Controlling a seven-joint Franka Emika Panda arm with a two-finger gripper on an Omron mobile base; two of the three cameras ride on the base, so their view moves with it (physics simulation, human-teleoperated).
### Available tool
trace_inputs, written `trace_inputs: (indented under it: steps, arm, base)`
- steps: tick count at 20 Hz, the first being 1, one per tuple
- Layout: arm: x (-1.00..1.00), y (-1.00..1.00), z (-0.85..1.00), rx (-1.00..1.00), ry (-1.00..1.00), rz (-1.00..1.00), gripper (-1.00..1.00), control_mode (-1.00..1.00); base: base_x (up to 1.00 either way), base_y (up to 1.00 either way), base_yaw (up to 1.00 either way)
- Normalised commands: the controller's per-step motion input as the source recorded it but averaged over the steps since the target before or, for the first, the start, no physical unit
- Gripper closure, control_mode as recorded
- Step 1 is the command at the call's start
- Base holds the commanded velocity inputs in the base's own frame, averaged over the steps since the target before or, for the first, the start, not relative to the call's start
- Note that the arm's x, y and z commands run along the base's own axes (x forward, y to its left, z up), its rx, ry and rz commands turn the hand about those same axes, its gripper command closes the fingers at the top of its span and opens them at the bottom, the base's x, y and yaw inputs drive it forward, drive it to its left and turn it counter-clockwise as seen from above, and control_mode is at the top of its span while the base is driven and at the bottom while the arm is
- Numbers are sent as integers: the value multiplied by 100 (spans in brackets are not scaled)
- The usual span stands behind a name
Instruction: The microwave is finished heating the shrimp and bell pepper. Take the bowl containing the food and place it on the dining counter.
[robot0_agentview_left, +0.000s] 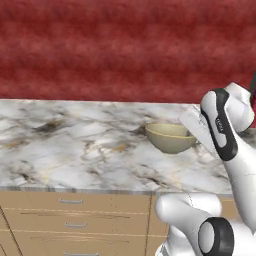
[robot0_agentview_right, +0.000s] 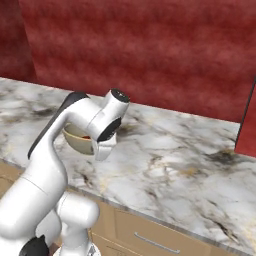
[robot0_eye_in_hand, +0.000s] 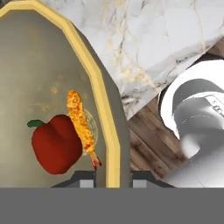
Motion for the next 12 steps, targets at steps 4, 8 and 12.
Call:
trace_inputs:
  steps: [4, 8, 12]
  arm:
    - [100, 0, -71, -8, 0, -7, 100, -100]
    - [100, 0, -61, -3, -3, -9, 100, -100]
    - [100, 0, -54, -7, -5, -9, 100, -100]
  base:
    - [0, 0, 0]
    - [0, 0, 0]
    - [0, 0, 0]
